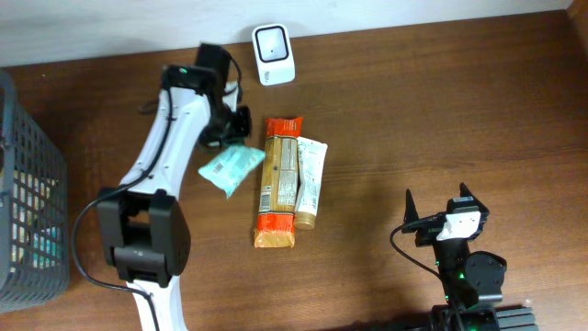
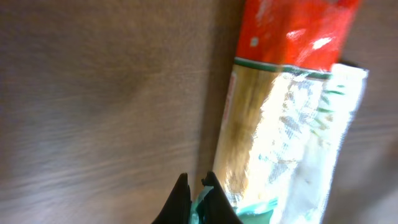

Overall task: Scan the item barcode
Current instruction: 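Place the teal wipe pack left of the pasta and release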

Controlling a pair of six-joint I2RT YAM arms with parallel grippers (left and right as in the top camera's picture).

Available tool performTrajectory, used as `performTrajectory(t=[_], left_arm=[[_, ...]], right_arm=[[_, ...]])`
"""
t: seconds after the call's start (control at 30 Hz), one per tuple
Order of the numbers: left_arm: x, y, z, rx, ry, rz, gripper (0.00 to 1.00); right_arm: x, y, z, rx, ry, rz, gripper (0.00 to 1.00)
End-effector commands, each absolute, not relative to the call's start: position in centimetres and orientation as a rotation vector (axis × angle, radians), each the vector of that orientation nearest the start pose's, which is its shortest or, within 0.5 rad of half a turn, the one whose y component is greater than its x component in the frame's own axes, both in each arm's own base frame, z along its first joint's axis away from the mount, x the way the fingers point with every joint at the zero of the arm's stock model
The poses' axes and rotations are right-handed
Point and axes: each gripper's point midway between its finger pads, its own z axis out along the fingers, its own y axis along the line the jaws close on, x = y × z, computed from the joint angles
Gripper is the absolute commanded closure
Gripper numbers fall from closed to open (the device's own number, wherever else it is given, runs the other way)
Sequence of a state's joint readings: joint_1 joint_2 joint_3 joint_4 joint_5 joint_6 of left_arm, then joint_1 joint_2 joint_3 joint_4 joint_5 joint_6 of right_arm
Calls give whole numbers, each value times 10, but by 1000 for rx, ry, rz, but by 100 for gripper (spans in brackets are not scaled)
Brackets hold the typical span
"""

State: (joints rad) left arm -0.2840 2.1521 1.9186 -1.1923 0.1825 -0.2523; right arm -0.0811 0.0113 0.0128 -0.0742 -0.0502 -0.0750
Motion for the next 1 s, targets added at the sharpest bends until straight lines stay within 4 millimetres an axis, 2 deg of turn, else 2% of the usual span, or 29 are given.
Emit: performTrajectory(t=[0.0, 0.03, 0.07, 0.1, 0.13, 0.2, 0.27, 0.33, 0.37, 0.4, 0.47, 0.5, 0.57, 0.63, 0.7, 0.73, 0.77, 0.8, 0.83, 0.9, 0.93, 0.97], left_arm=[[413, -154, 71, -46, 3067, -241, 96], [413, -152, 68, -53, 3063, -227, 85], [416, -153, 68, -52, 3053, -230, 59], [418, -154, 69, -50, 3042, -236, 18], [420, -153, 69, -49, 3036, -230, 3], [429, -153, 78, -34, 3002, -235, 1], [443, -153, 108, 19, 2919, -232, 1], [457, -134, 149, -18, 2818, -138, 1], [464, -118, 177, -52, 2749, -68, 1], [469, -92, 222, -115, 2640, 23, 1], [469, -52, 280, -218, 2496, 120, 1], [463, -25, 307, -286, 2426, 177, 1], [440, 34, 350, -440, 2317, 278, 1], [405, 99, 372, -627, 2250, 344, 1], [370, 156, 373, -864, 2210, 399, 1], [345, 190, 365, -1021, 2199, 440, 1], [327, 215, 354, -1129, 2206, 456, 1], [317, 230, 346, -1189, 2210, 455, 1], [296, 259, 324, -1322, 2220, 456, 1], [276, 279, 295, -1438, 2241, 436, 1], [269, 288, 274, -1465, 2278, 395, 1], [269, 292, 254, -1448, 2319, 332, 0]], right_arm=[[246, -12, 157, -28, 1644, -77, 1], [246, -12, 157, -28, 1644, -77, 1], [246, -12, 157, -28, 1644, -77, 1], [246, -12, 157, -28, 1644, -77, 1], [246, -12, 157, -28, 1644, -77, 2], [246, -12, 157, -27, 1644, -78, 1], [246, -12, 157, -27, 1644, -78, 1], [246, -12, 157, -27, 1644, -78, 1], [246, -12, 157, -28, 1644, -77, 1], [246, -12, 157, -27, 1644, -78, 1], [246, -12, 157, -28, 1644, -77, 1], [246, -12, 157, -28, 1644, -77, 1], [246, -12, 157, -28, 1644, -77, 1], [246, -12, 157, -28, 1644, -77, 1], [246, -12, 157, -27, 1644, -78, 2], [246, -12, 157, -28, 1644, -77, 1], [246, -12, 157, -27, 1644, -78, 1], [246, -12, 157, -28, 1644, -77, 1], [246, -12, 157, -28, 1644, -77, 1], [246, -12, 157, -27, 1644, -78, 1], [246, -12, 157, -28, 1644, -77, 1], [246, -12, 157, -27, 1644, -78, 1]])
